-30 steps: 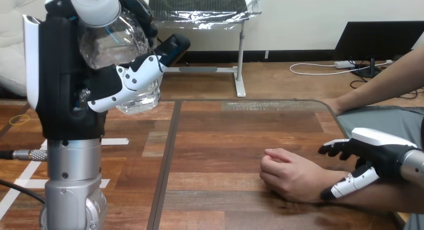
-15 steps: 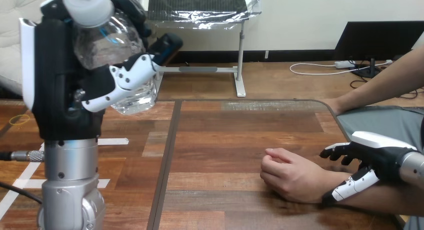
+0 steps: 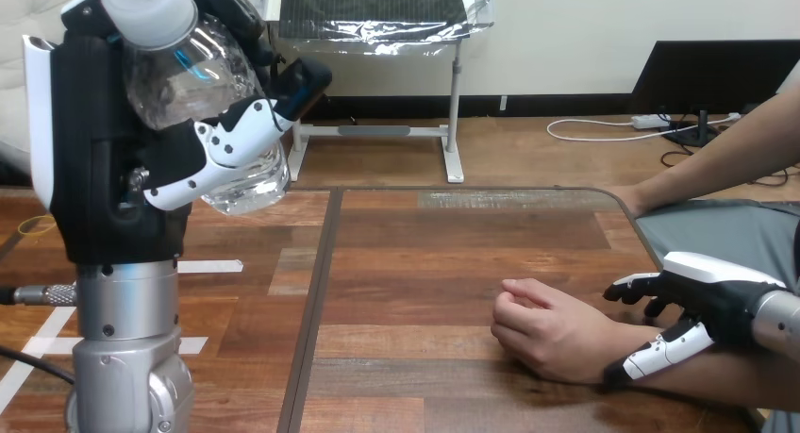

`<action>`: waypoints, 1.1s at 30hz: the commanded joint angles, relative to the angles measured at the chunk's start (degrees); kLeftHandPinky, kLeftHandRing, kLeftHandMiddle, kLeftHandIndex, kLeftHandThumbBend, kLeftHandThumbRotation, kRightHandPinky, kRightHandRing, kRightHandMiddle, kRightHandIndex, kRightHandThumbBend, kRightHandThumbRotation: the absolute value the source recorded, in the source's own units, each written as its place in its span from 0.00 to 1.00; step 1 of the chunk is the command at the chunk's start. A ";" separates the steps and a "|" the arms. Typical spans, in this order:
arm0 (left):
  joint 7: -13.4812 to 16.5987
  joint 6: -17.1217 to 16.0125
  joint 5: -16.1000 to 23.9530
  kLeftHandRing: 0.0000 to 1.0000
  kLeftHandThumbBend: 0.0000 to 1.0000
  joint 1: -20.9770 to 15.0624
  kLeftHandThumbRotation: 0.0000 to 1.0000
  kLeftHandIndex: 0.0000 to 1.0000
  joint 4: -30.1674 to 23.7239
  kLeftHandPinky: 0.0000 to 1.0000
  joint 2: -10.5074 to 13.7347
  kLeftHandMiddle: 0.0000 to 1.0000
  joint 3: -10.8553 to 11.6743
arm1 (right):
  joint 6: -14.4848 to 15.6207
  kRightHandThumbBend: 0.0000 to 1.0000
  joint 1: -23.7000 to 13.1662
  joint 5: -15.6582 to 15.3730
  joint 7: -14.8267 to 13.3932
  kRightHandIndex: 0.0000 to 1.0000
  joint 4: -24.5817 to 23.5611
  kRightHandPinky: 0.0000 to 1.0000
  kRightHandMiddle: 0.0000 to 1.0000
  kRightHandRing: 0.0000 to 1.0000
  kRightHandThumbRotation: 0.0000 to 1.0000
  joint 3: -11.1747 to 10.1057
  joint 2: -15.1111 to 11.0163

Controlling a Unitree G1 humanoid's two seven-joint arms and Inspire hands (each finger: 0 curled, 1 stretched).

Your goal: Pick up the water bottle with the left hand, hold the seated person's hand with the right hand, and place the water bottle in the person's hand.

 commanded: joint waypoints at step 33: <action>0.73 -1.43 -0.54 0.27 0.69 -2.45 0.00 0.38 -0.60 0.20 -0.39 0.34 0.83 | 1.19 1.00 8.04 -6.55 1.89 0.87 -9.77 0.65 0.87 0.85 0.41 5.07 0.23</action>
